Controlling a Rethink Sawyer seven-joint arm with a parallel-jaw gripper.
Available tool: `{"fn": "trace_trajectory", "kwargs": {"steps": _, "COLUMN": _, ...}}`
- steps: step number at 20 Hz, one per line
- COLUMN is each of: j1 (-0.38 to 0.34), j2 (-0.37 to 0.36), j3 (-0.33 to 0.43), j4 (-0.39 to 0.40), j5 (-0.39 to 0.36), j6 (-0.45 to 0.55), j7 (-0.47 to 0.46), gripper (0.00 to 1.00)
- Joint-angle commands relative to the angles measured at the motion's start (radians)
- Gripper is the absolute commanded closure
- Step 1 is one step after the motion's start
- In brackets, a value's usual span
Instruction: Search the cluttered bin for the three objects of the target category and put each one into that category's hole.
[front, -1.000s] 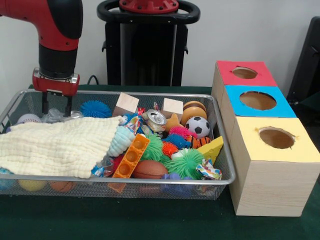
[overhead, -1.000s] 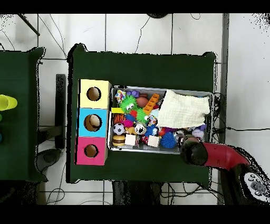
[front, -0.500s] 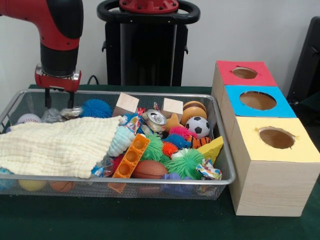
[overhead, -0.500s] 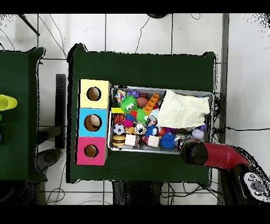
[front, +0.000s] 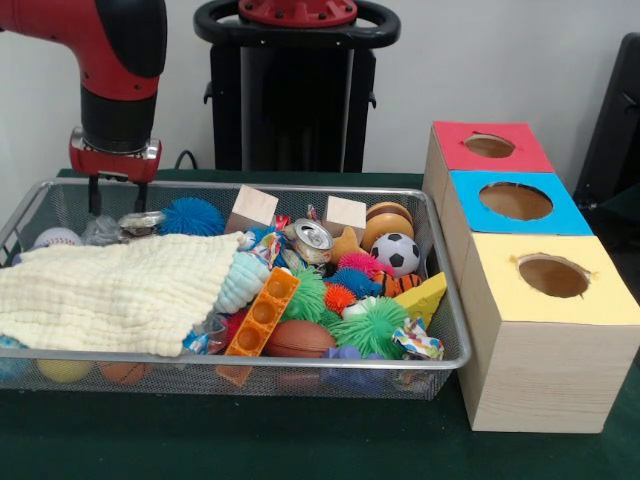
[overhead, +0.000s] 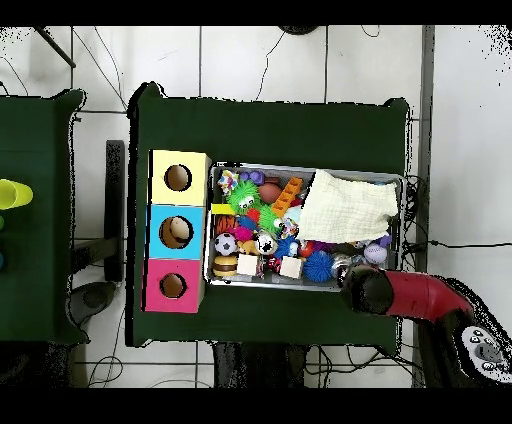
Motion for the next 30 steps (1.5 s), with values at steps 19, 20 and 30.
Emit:
{"fn": "trace_trajectory", "kwargs": {"steps": 19, "j1": -0.052, "j2": -0.202, "j3": 0.140, "j4": 0.143, "j5": 0.035, "j6": 0.246, "j7": -0.153, "gripper": 0.00}}
{"fn": "trace_trajectory", "kwargs": {"steps": 20, "j1": -0.051, "j2": -0.214, "j3": 0.140, "j4": 0.149, "j5": 0.033, "j6": 0.251, "j7": -0.153, "gripper": 0.00}}
{"fn": "trace_trajectory", "kwargs": {"steps": 30, "j1": -0.036, "j2": -0.056, "j3": 0.131, "j4": 0.085, "j5": -0.067, "j6": 0.100, "j7": -0.062, "gripper": 0.00}}
